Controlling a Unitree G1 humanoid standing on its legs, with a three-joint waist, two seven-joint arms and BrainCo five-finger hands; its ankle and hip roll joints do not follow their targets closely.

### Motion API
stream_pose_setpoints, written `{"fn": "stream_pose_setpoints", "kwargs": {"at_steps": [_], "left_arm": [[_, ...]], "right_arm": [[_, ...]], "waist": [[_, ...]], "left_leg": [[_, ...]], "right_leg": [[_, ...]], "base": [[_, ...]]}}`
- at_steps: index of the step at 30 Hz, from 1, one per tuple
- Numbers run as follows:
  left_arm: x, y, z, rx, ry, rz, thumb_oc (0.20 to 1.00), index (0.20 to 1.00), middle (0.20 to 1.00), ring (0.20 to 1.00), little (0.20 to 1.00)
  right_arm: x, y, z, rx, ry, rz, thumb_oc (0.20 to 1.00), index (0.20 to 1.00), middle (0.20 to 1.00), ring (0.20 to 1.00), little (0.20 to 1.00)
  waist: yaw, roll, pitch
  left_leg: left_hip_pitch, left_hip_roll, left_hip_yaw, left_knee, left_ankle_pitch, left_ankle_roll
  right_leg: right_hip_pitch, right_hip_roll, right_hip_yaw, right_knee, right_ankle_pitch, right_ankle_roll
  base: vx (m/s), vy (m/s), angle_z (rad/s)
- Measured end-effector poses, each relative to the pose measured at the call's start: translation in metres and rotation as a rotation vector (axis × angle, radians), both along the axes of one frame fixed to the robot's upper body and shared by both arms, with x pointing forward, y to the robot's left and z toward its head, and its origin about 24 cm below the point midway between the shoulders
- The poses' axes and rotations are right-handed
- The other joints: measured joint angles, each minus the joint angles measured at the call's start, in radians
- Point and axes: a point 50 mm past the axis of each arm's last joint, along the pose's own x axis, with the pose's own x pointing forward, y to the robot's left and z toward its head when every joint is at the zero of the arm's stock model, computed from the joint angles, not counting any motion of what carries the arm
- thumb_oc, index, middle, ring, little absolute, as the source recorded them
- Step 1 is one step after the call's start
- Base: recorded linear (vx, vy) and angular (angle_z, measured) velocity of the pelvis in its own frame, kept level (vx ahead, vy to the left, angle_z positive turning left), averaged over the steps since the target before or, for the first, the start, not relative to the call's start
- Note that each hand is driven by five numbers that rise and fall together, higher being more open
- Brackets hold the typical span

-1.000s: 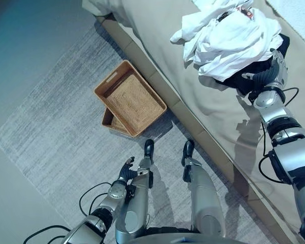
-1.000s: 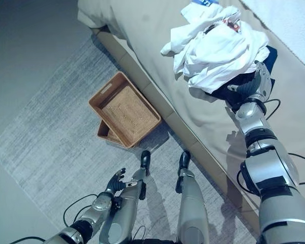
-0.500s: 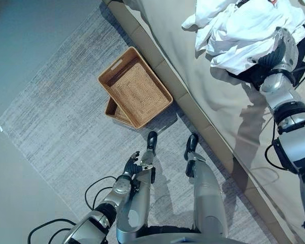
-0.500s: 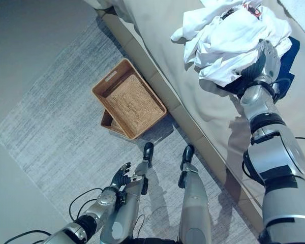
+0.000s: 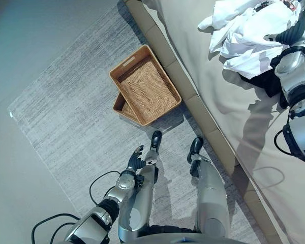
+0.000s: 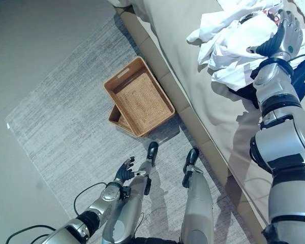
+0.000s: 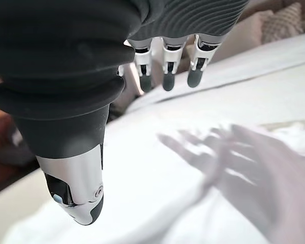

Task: Pick up clothes into the bucket

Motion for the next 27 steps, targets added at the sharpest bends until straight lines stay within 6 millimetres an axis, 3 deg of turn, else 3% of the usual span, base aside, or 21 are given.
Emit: {"fn": "stream_pose_setpoints", "kwargs": {"at_steps": [10,14,15,16,17,21,27], "left_arm": [[-0.003,-0.007,0.001,-0.056,0.017,-0.025,1.000,1.000,1.000,1.000,1.000],[-0.002,-0.013,0.003,-0.072,0.015,-0.048,1.000,1.000,1.000,1.000,1.000],[-0.002,-0.014,0.003,-0.076,0.015,-0.054,1.000,1.000,1.000,1.000,1.000],[-0.002,-0.015,0.003,-0.077,0.015,-0.055,1.000,1.000,1.000,1.000,1.000],[-0.002,-0.016,0.004,-0.081,0.016,-0.060,1.000,1.000,1.000,1.000,1.000],[-0.003,-0.019,0.003,-0.084,0.020,-0.068,1.000,1.000,1.000,1.000,1.000],[-0.001,-0.019,0.006,-0.103,0.015,-0.052,1.000,1.000,1.000,1.000,1.000]], "right_arm": [[-0.003,-0.012,-0.004,0.059,0.109,0.002,1.000,1.000,1.000,1.000,1.000],[-0.003,-0.012,0.004,0.085,0.105,0.017,1.000,1.000,1.000,1.000,1.000],[-0.004,-0.012,0.009,0.085,0.097,0.019,0.564,0.564,0.564,0.564,0.564],[-0.004,-0.012,0.011,0.085,0.092,0.021,0.479,0.479,0.479,0.479,0.479],[-0.005,-0.012,0.013,0.079,0.091,0.018,0.200,0.200,0.200,0.200,0.200],[-0.005,-0.012,0.017,0.082,0.078,0.021,0.200,0.200,0.200,0.200,0.200],[-0.007,-0.006,0.039,0.097,-0.013,0.040,0.200,0.200,0.200,0.200,0.200]], "waist": [[0.001,0.013,-0.005],[0.001,0.013,-0.005],[0.001,0.013,-0.005],[0.002,0.013,-0.005],[0.001,0.013,-0.005],[0.001,0.013,-0.005],[-0.004,0.013,-0.005]], "left_leg": [[-0.089,0.000,0.002,0.023,0.006,-0.002],[-0.106,-0.003,0.005,0.036,0.006,-0.003],[-0.118,-0.005,0.009,0.038,0.006,-0.003],[-0.124,-0.006,0.011,0.039,0.006,-0.003],[-0.135,-0.010,0.016,0.047,0.006,-0.003],[-0.142,-0.016,0.026,0.052,0.006,-0.003],[-0.171,-0.015,0.028,0.068,0.006,-0.003]], "right_leg": [[-0.106,-0.005,0.004,0.055,-0.017,-0.014],[-0.120,-0.005,0.009,0.056,-0.016,-0.014],[-0.135,-0.006,0.013,0.062,-0.016,-0.014],[-0.142,-0.007,0.015,0.063,-0.016,-0.015],[-0.153,-0.009,0.021,0.070,-0.015,-0.016],[-0.168,-0.014,0.034,0.081,-0.015,-0.016],[-0.194,-0.011,0.038,0.080,-0.014,-0.016]], "base": [[0.00,-0.001,0.01],[0.00,0.000,0.00],[0.00,0.000,0.00],[0.00,0.000,0.00],[0.00,0.000,0.00],[0.00,0.001,-0.01],[0.00,0.000,0.00]]}}
